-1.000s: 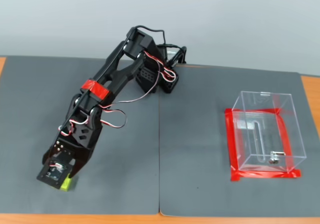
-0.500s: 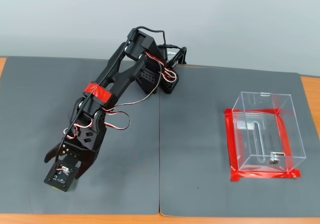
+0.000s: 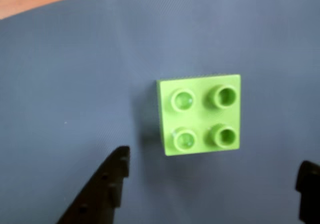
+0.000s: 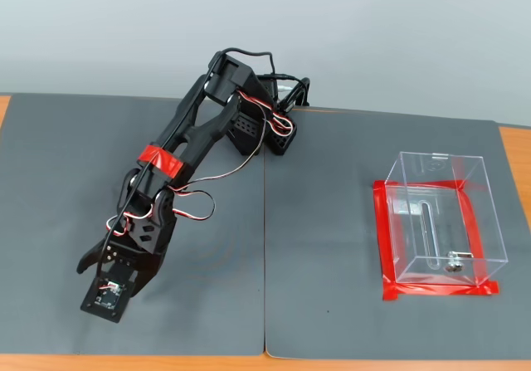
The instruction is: Pick the green lego block and place it into the transparent box
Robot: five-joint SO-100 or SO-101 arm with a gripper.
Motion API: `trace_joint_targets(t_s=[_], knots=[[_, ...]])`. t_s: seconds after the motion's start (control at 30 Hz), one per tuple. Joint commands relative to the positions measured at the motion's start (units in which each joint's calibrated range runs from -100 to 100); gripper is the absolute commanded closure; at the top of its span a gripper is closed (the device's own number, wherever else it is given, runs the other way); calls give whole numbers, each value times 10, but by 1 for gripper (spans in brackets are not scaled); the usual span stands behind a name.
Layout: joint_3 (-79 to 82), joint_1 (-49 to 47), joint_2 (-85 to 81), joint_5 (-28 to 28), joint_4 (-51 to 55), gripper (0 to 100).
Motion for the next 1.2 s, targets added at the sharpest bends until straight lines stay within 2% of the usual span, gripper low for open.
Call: trace_joint_targets(t_s=[0.0,0.13,1.0,1.17], knots=[[-10,-5,2,5,-7,63],[-18,-1,13,20,-7,63],[-75,3,50,37,-8,63],[-71,3,51,38,-40,63]])
